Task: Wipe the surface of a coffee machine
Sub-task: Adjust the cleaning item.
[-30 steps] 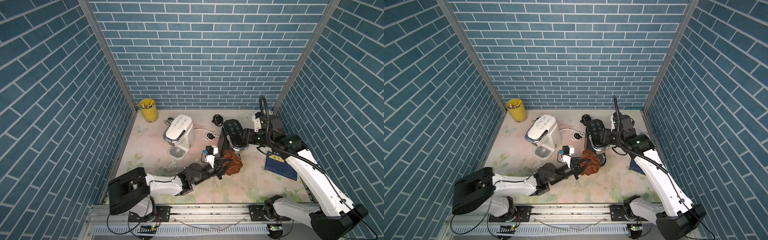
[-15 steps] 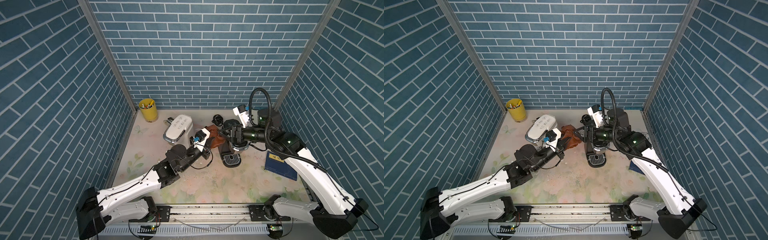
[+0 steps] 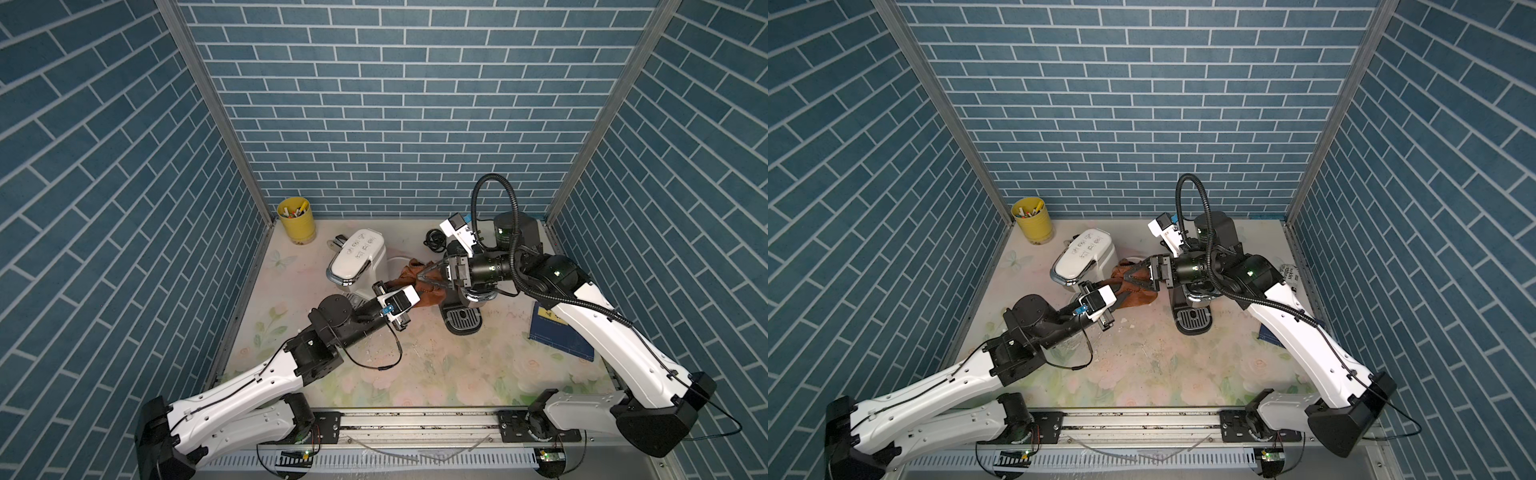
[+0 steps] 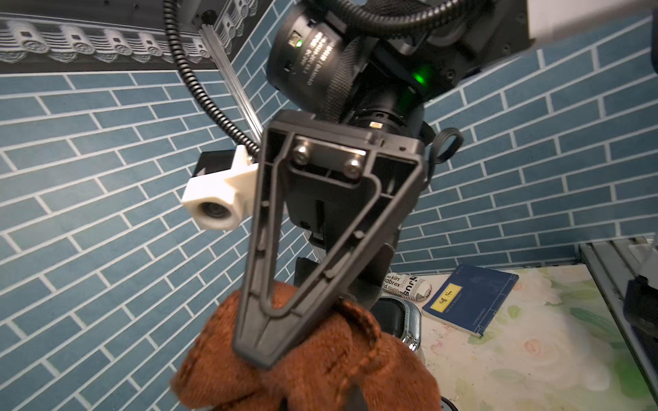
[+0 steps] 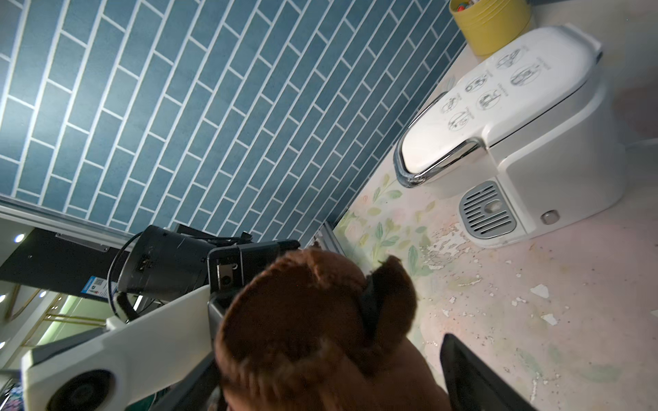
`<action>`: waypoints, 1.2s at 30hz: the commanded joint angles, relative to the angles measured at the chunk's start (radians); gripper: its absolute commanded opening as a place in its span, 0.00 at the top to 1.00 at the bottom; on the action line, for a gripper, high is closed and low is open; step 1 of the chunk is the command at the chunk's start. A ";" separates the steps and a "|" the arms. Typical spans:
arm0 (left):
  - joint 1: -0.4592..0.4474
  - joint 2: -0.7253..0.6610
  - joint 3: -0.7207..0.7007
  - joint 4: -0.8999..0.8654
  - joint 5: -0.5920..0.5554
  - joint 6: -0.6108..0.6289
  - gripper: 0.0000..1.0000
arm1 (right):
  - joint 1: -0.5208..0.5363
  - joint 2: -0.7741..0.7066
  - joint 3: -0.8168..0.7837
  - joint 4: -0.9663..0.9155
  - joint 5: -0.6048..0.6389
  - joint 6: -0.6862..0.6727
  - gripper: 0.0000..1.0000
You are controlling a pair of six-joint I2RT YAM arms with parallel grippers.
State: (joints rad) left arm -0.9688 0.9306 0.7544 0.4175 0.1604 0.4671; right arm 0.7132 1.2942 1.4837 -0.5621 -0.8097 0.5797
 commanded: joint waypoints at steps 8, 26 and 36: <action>0.000 -0.061 0.009 -0.009 -0.026 0.114 1.00 | 0.065 0.024 0.020 -0.121 -0.124 -0.064 0.26; -0.003 -0.079 -0.041 0.011 0.092 0.103 0.99 | 0.059 0.057 0.050 -0.073 -0.011 -0.040 0.37; -0.004 -0.102 -0.053 0.046 0.091 0.090 0.91 | 0.050 0.060 0.042 -0.069 0.014 -0.039 0.74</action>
State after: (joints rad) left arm -0.9577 0.8459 0.6941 0.3862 0.1905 0.5598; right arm 0.7647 1.3319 1.5066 -0.6403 -0.8787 0.5434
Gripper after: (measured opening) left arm 0.122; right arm 0.314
